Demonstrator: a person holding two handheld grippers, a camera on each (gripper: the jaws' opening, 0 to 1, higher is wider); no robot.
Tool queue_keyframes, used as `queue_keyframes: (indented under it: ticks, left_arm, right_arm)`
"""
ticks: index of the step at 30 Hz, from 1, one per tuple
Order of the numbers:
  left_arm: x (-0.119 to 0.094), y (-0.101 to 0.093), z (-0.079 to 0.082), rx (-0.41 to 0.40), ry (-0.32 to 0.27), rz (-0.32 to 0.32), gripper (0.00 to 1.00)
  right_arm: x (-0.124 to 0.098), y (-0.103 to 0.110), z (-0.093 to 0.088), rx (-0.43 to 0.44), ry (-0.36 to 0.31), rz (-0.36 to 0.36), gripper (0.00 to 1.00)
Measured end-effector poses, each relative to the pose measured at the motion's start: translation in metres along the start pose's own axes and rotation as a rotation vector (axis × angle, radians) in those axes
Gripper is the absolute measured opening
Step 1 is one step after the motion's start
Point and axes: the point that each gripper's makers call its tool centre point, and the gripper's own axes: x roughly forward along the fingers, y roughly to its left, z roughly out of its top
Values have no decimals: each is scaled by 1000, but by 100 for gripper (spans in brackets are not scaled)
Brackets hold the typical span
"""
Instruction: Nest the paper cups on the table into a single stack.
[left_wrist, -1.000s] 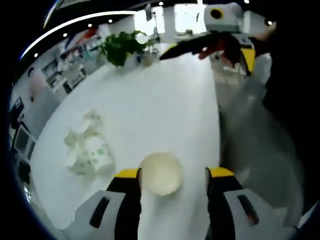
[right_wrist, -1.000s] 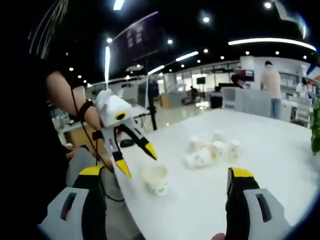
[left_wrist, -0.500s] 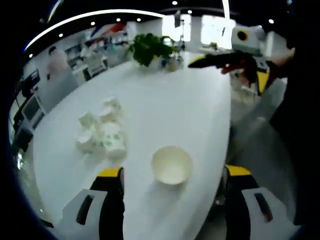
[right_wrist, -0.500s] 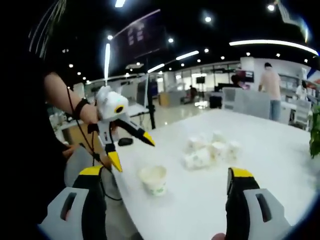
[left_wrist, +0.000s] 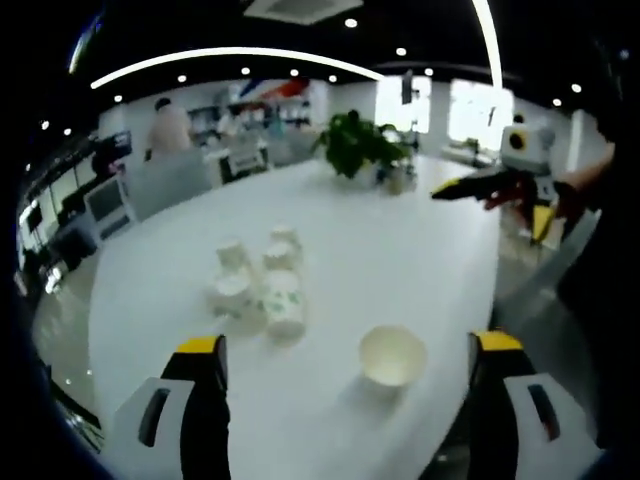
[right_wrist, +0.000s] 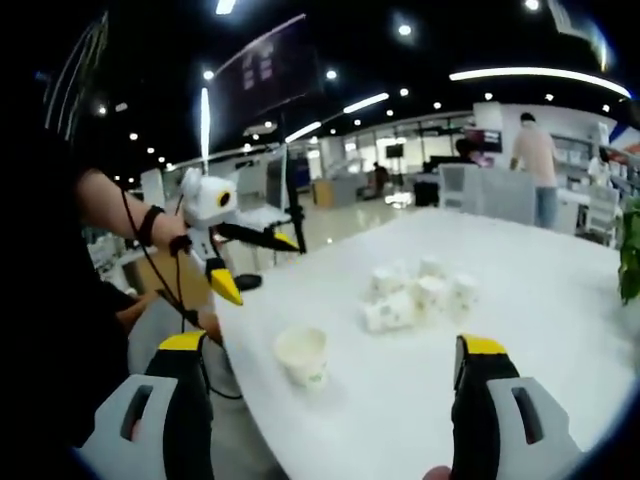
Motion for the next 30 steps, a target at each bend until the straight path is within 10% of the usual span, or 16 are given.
queue_keyframes:
  ticks: [13,30]
  left_arm:
    - [-15,23,7,-22,-78,66,99]
    - [-10,34,-15,-15,-39,110,99]
  right_arm:
    - [8,-23,2,6,38,14,99]
    - [86,-105,-27,4,178,151,88]
